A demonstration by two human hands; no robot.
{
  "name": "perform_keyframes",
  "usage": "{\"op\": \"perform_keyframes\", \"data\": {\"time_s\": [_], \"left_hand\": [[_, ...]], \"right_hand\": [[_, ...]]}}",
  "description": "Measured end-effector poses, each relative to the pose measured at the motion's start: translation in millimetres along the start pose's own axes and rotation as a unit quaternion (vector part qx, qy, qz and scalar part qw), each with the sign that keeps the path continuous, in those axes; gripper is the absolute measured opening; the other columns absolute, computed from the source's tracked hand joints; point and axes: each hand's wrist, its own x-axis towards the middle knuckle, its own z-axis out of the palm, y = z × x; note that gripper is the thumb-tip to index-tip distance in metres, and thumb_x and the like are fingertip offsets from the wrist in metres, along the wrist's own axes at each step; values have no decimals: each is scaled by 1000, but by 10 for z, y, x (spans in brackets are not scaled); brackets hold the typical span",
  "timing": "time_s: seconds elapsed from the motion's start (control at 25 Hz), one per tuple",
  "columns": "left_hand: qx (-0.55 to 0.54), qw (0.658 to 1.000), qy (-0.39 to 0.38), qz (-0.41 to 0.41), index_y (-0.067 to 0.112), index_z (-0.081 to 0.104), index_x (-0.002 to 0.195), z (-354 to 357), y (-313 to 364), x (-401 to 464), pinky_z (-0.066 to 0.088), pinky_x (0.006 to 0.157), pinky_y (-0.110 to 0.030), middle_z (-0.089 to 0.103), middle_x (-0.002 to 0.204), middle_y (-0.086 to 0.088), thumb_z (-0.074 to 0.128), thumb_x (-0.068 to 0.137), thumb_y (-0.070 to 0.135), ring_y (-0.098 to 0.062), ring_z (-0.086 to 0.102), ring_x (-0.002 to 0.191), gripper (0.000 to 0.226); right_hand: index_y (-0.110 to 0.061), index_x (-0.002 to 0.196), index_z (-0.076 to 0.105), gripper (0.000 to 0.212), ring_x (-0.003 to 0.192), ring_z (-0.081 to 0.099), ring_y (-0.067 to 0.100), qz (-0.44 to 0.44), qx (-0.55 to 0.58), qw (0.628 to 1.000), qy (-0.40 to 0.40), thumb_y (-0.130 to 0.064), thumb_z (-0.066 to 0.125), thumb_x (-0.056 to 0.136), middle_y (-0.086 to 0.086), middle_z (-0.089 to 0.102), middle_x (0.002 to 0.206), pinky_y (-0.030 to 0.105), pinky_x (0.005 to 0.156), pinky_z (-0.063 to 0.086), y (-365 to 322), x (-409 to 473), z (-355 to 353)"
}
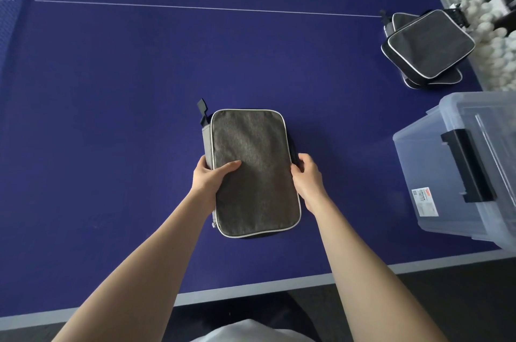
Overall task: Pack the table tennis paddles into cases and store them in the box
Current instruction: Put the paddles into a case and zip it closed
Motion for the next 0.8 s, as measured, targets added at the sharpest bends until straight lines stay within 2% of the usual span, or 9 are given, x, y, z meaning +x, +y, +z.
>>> {"op": "perform_keyframes", "data": {"time_s": [0.16, 0.28, 0.36, 0.4, 0.48, 0.6, 0.72, 0.8], "left_hand": [[-44, 998, 34, 8, 25, 56, 93, -18, 26, -111, 56, 60, -31, 66, 100, -2, 86, 66, 17, -22, 67, 88, 41], [-113, 990, 84, -2, 25, 55, 93, -98, 129, -162, 57, 69, -39, 65, 101, -2, 85, 67, 21, -23, 66, 88, 40], [-153, 981, 123, 0, 24, 53, 100, -175, 239, -182, 57, 79, -45, 64, 103, 1, 85, 67, 25, -21, 65, 91, 46], [-174, 975, 140, 4, 23, 51, 103, -215, 297, -193, 55, 83, -47, 63, 104, 2, 85, 67, 25, -21, 65, 93, 49], [-212, 963, 164, 14, 24, 50, 103, -287, 405, -223, 54, 85, -47, 61, 102, 5, 85, 67, 25, -19, 64, 93, 50], [-241, 950, 198, 33, 24, 50, 102, -355, 495, -285, 55, 77, -39, 62, 101, 6, 86, 64, 26, -15, 63, 88, 52], [-266, 935, 228, 53, 22, 49, 105, -400, 562, -325, 50, 65, -30, 60, 98, 7, 86, 62, 27, -12, 61, 85, 57], [-282, 926, 245, 60, 23, 48, 107, -423, 606, -337, 48, 68, -31, 57, 94, 10, 87, 60, 29, -9, 59, 82, 62]], "right_hand": [[-16, 133, 44, 39, 114, 52, 22, -77, 34, 992, 91, -23, 53, 96, 7, 53, 127, 34, 93, 44, -44, -334, -10], [-10, 123, 54, 33, 108, 51, 20, -193, -7, 957, 217, -20, 59, 92, 4, 57, 115, 36, 90, 44, -26, -699, 25], [-9, 109, 59, 22, 94, 54, 18, -253, -22, 928, 271, -19, 63, 89, 2, 59, 100, 37, 82, 47, 37, -968, 138], [-10, 102, 60, 17, 86, 54, 17, -274, -15, 924, 267, -19, 65, 88, 1, 58, 92, 35, 77, 47, 61, -1098, 232], [-12, 93, 59, 15, 75, 53, 12, -297, 1, 932, 208, -23, 67, 87, -2, 57, 83, 28, 67, 47, 55, -1303, 483], [-17, 88, 57, 23, 69, 51, 7, -328, -29, 935, 131, -36, 69, 84, -7, 55, 76, 22, 60, 46, -89, -1420, 858], [-19, 82, 54, 32, 65, 51, 7, -317, -35, 936, 151, -47, 70, 80, -9, 56, 71, 26, 57, 48, -283, -1416, 1063], [-19, 82, 55, 38, 64, 53, 7, -316, -44, 931, 178, -53, 70, 75, -9, 56, 71, 25, 55, 48, -353, -1421, 1139]]}}
